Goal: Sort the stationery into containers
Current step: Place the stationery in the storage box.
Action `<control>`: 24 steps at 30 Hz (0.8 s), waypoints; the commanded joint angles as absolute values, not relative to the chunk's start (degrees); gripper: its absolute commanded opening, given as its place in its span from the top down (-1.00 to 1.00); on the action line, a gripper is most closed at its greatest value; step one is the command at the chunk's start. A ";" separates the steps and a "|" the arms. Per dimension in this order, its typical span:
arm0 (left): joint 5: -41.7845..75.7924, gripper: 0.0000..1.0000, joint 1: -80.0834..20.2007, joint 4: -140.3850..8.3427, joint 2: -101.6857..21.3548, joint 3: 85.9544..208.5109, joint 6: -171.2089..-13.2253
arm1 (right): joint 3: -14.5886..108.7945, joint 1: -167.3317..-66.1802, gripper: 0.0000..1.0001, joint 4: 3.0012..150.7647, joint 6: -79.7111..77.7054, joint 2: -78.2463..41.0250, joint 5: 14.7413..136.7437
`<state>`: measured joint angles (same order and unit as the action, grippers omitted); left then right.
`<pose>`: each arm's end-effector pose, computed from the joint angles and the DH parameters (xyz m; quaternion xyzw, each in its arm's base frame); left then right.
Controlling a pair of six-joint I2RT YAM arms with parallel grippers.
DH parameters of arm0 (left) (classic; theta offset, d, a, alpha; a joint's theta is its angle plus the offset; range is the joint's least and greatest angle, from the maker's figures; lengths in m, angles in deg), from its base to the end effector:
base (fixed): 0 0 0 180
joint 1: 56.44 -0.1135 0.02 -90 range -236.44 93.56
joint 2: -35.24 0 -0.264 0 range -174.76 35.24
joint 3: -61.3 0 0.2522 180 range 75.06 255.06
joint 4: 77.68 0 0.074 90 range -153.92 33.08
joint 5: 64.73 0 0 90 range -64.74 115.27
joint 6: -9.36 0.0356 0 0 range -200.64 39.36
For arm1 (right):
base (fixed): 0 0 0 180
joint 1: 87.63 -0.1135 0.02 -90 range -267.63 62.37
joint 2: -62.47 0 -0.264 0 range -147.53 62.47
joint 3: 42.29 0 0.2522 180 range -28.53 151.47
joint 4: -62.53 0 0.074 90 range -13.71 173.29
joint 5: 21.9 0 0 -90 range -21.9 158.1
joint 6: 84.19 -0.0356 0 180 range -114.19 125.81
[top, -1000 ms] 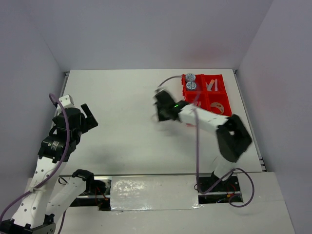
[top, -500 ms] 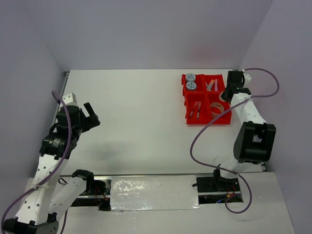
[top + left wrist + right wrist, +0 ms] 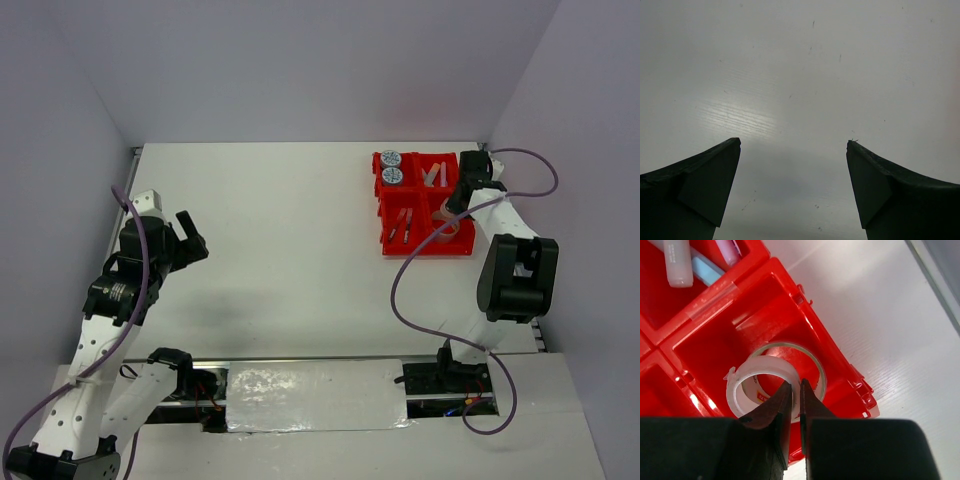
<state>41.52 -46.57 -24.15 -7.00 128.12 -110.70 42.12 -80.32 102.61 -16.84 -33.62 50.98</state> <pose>0.1481 -0.0157 0.3435 -0.2201 0.8270 -0.0573 0.5142 0.3576 -0.0564 0.2401 0.2886 0.8900 -0.0961 0.3398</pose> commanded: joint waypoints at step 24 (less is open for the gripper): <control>40.47 -0.99 -46.95 -26.48 -6.68 128.06 -109.38 | 40.99 -81.65 0.01 103.18 -16.42 -33.16 51.93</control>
